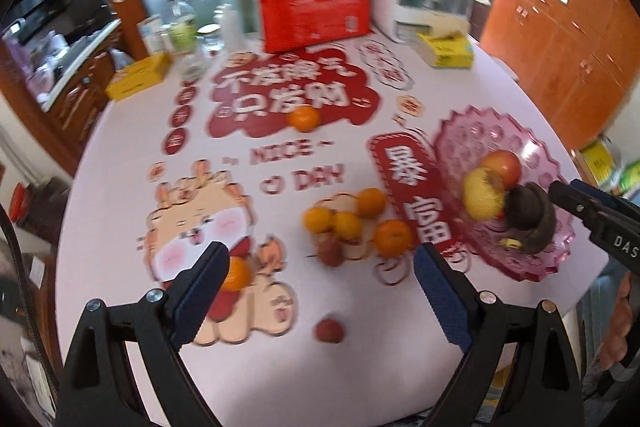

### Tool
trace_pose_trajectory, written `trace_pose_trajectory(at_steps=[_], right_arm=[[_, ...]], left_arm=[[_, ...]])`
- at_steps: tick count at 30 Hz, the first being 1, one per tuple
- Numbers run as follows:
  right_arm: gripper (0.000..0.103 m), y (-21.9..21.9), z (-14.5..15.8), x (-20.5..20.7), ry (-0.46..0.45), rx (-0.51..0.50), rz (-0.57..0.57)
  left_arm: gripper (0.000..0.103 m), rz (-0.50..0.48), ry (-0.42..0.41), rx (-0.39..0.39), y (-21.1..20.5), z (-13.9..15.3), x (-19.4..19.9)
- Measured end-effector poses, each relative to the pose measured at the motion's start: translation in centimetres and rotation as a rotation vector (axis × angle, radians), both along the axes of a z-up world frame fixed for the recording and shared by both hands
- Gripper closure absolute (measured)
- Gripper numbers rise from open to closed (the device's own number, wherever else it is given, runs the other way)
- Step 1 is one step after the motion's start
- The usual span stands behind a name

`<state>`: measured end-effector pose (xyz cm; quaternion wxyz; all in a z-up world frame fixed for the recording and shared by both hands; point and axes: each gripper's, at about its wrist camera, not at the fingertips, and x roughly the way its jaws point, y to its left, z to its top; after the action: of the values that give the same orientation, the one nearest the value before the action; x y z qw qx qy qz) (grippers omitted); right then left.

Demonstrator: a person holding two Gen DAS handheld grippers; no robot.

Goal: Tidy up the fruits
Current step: 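Move both tools back toward the mandarin oranges on the table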

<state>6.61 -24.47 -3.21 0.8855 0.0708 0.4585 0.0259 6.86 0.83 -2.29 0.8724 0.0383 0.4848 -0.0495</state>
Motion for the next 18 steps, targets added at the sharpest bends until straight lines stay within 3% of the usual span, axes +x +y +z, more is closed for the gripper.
trace_pose_trajectory(at_steps=[9,18], right_arm=[[0.051,5.4,1.7,-0.4,-0.065,-0.029,0.104],[0.051,10.7,0.8,0.1,-0.072,-0.008,0.159]], left_arm=[[0.01,0.099,-0.016,0.025,6.7,0.8,-1.4],[0.01,0.125,0.043,0.049,11.0,-1.9,-1.4]])
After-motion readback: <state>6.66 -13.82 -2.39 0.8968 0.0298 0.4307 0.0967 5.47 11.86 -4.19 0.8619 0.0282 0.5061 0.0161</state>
